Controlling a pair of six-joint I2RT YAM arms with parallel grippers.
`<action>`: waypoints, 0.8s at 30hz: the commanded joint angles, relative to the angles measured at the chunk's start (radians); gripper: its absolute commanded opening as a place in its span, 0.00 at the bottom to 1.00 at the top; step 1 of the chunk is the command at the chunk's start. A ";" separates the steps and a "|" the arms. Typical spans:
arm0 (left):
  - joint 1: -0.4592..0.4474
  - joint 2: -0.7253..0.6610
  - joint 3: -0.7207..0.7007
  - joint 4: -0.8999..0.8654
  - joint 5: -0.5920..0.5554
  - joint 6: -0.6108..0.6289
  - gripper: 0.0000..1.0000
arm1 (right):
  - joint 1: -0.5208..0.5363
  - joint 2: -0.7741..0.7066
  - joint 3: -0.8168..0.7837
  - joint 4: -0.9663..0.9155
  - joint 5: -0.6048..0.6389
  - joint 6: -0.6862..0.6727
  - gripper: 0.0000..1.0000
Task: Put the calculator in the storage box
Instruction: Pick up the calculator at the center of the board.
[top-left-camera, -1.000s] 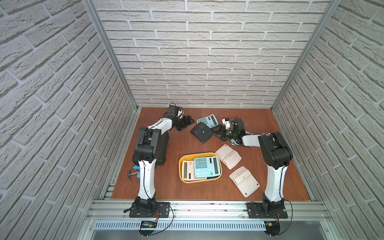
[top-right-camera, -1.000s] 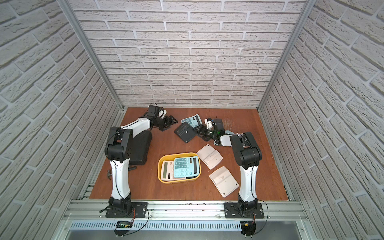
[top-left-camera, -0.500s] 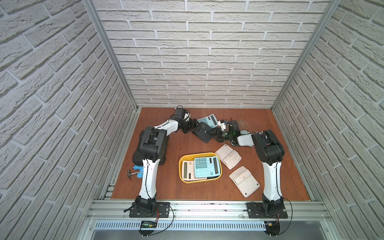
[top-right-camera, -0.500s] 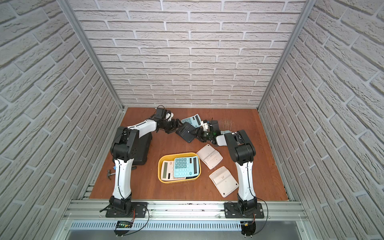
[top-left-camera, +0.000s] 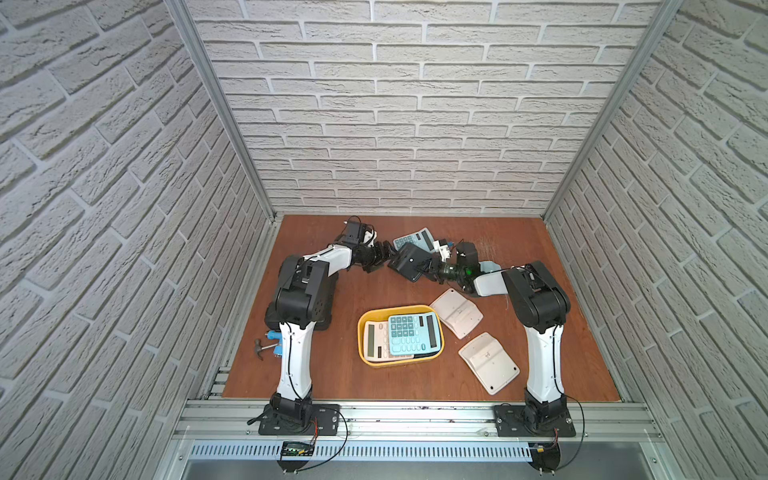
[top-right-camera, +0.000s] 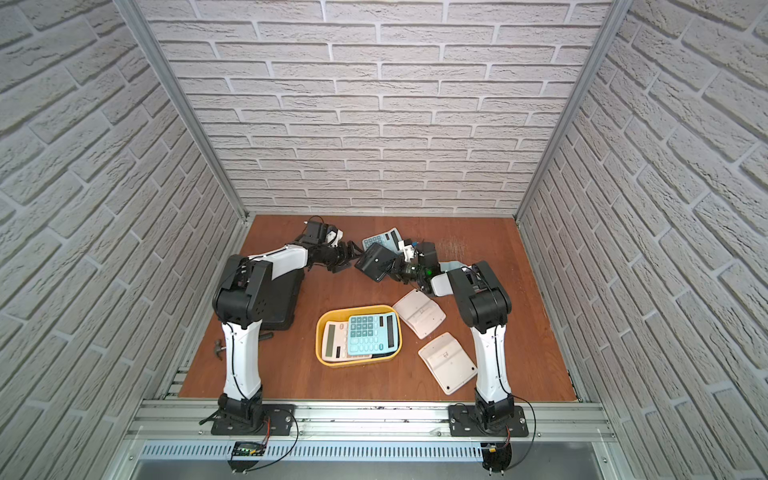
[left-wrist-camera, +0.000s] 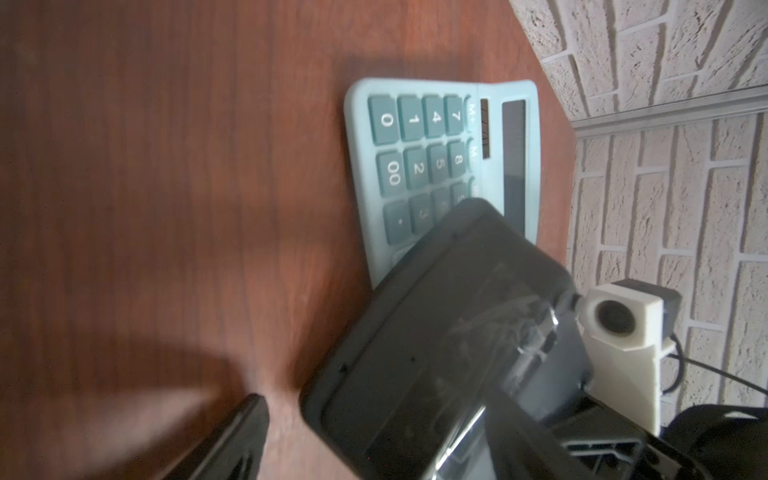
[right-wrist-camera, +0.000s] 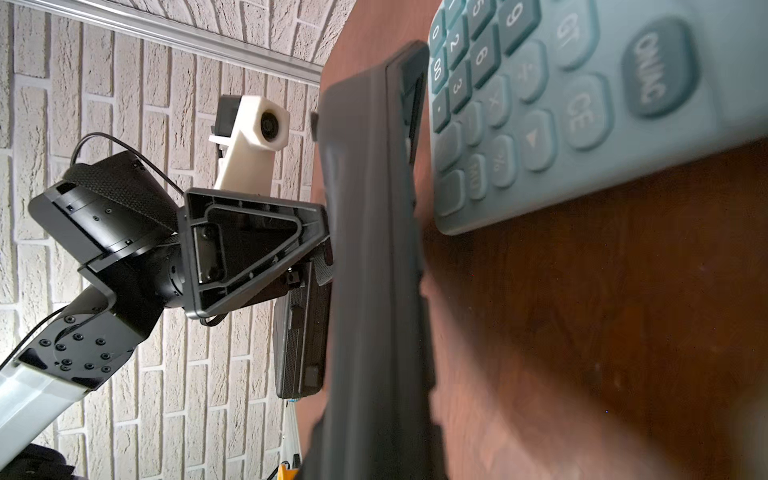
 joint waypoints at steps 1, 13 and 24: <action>0.026 -0.125 -0.031 -0.026 -0.009 0.001 0.92 | 0.005 -0.139 -0.014 -0.045 0.009 -0.115 0.03; 0.054 -0.434 -0.125 -0.171 -0.058 0.015 0.98 | 0.089 -0.507 0.013 -0.648 0.345 -0.765 0.03; 0.078 -0.600 -0.158 -0.245 -0.009 -0.047 0.98 | 0.341 -0.689 -0.157 -0.522 0.746 -1.471 0.03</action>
